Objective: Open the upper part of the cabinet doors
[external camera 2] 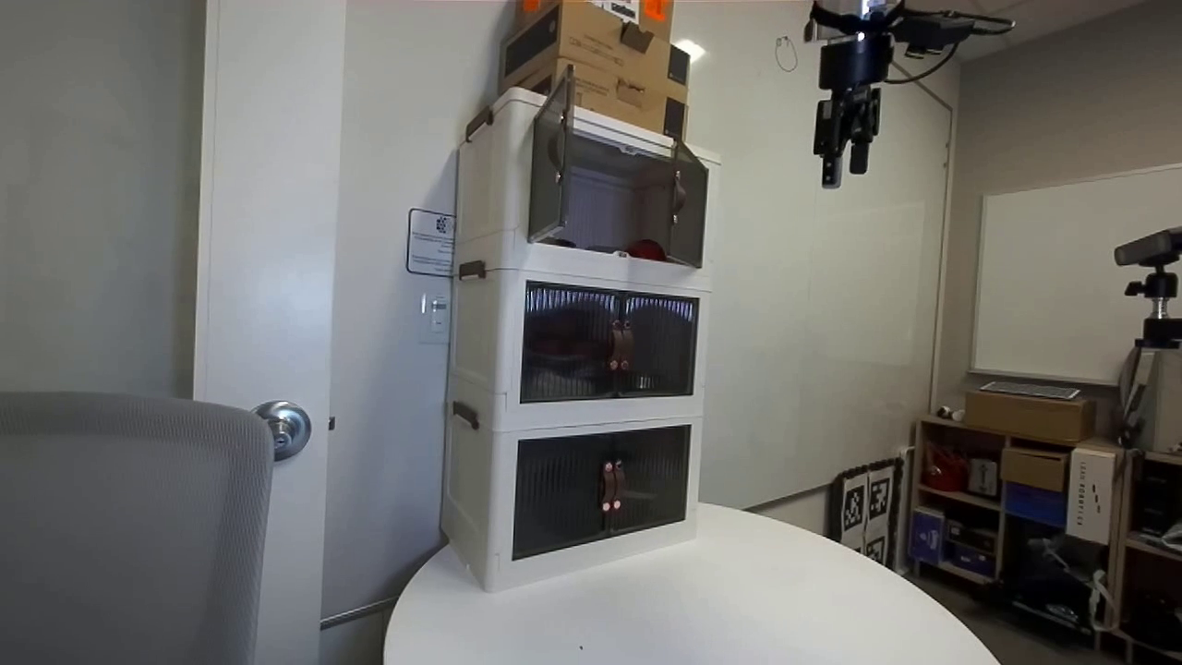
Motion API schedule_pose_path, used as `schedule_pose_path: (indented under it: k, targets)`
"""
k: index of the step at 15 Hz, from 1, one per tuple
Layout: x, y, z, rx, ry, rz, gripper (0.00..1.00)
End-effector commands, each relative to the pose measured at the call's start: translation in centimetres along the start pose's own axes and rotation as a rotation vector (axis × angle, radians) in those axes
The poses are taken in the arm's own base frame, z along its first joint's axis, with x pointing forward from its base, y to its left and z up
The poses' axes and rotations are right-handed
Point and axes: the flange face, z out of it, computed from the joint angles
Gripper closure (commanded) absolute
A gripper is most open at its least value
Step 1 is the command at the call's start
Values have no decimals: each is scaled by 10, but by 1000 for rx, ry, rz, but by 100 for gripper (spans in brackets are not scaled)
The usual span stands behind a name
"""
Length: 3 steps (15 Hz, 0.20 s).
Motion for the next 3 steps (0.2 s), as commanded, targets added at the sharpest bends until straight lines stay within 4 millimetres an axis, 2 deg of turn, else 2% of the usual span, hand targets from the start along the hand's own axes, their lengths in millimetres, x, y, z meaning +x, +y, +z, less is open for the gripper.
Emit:
schedule_pose_path:
  k: [1,3]
  targets:
    - [0,0,-1,-1,-2,0,0]
    - [0,0,-1,-1,-2,1,0]
